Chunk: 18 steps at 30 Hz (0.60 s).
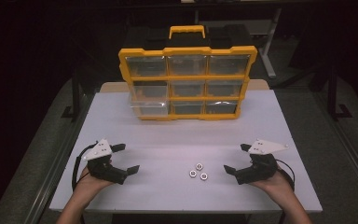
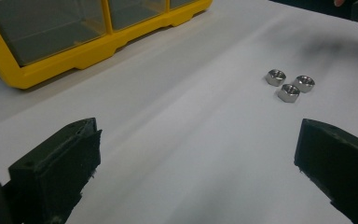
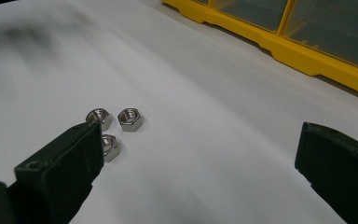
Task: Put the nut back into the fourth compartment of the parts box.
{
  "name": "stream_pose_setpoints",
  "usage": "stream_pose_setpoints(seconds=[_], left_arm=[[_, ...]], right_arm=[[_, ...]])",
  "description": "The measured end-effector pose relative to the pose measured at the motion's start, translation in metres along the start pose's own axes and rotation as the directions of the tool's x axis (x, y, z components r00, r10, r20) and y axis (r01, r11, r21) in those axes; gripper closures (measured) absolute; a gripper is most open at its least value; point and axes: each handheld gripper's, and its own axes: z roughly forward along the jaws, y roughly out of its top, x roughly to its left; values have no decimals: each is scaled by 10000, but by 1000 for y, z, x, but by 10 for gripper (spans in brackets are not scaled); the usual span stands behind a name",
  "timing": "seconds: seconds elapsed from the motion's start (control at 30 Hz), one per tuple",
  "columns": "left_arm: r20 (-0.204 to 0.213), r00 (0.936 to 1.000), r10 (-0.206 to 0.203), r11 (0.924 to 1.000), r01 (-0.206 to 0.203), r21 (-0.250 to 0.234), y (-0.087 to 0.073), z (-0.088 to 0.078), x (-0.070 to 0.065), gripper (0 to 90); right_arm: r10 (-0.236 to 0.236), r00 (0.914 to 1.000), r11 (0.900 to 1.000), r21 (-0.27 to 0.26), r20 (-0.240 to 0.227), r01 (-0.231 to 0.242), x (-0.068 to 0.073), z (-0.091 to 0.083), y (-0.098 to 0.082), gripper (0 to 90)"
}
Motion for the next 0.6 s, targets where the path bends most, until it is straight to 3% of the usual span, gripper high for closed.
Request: stream_pose_setpoints(seconds=[0.17,0.33,0.6], left_arm=[[195,9998,-75,9998,72,167,2,2,-2,16],[113,9999,72,9997,-75,247,1,3,-3,16],[196,9997,129,9988,-138,464,-3,6,-5,17]], right_arm=[[-38,10000,10000,3,-81,38,0,0,2,6],[-7,10000,9999,173,-100,8,0,3,6,6],[-307,9994,9989,362,-179,314,4,11,21,6]])
